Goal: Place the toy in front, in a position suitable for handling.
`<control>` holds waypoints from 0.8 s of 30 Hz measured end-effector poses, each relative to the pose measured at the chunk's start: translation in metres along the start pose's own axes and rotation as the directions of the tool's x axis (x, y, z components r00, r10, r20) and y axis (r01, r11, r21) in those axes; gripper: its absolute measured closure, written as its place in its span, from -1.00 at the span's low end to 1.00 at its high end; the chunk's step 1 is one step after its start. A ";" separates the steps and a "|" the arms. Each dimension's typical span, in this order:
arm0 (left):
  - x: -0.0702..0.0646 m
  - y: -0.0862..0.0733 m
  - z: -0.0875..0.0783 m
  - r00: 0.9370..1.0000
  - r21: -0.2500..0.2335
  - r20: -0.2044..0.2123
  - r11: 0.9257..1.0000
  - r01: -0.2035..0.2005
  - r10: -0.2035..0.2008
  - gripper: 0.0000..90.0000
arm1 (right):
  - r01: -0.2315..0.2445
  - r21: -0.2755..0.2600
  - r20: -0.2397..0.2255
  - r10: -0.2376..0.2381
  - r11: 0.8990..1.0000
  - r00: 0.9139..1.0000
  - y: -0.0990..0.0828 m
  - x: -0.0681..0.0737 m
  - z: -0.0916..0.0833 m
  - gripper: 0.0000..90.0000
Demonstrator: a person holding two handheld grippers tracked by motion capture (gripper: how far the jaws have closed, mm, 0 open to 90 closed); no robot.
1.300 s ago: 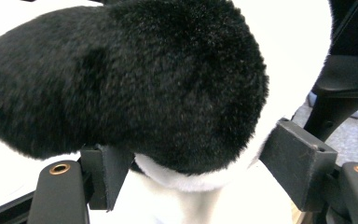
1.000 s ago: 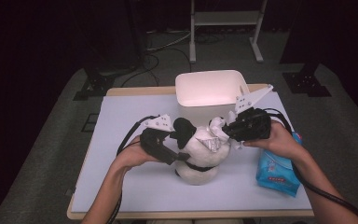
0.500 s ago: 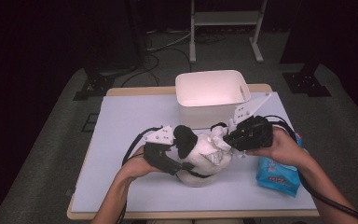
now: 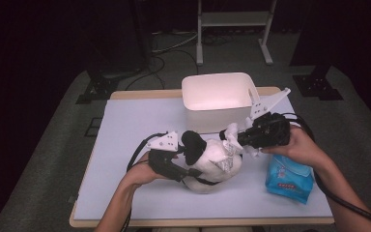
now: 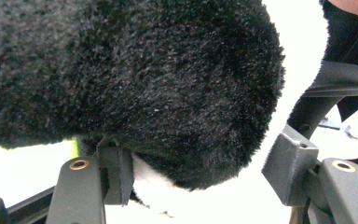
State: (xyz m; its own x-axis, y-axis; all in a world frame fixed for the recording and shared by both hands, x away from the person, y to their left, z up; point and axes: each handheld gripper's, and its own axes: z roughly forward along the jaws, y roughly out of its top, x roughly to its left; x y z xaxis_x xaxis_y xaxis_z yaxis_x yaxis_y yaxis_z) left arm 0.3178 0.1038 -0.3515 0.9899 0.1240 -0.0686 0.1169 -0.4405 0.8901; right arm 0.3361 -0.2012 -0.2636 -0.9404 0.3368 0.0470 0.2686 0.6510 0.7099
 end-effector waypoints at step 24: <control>0.002 0.006 0.002 1.000 0.017 -0.008 1.000 0.006 -0.006 -0.21 | 0.027 0.034 -0.047 -0.025 0.999 0.999 0.017 0.003 0.009 0.81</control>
State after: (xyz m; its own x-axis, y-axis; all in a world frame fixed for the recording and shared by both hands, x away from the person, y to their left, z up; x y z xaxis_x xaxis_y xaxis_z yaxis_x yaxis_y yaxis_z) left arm 0.3207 0.0996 -0.3469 0.9885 0.1339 -0.0699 0.1239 -0.4546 0.8821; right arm 0.3400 -0.1828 -0.2578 -0.9556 0.2882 0.0619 0.2504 0.6828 0.6864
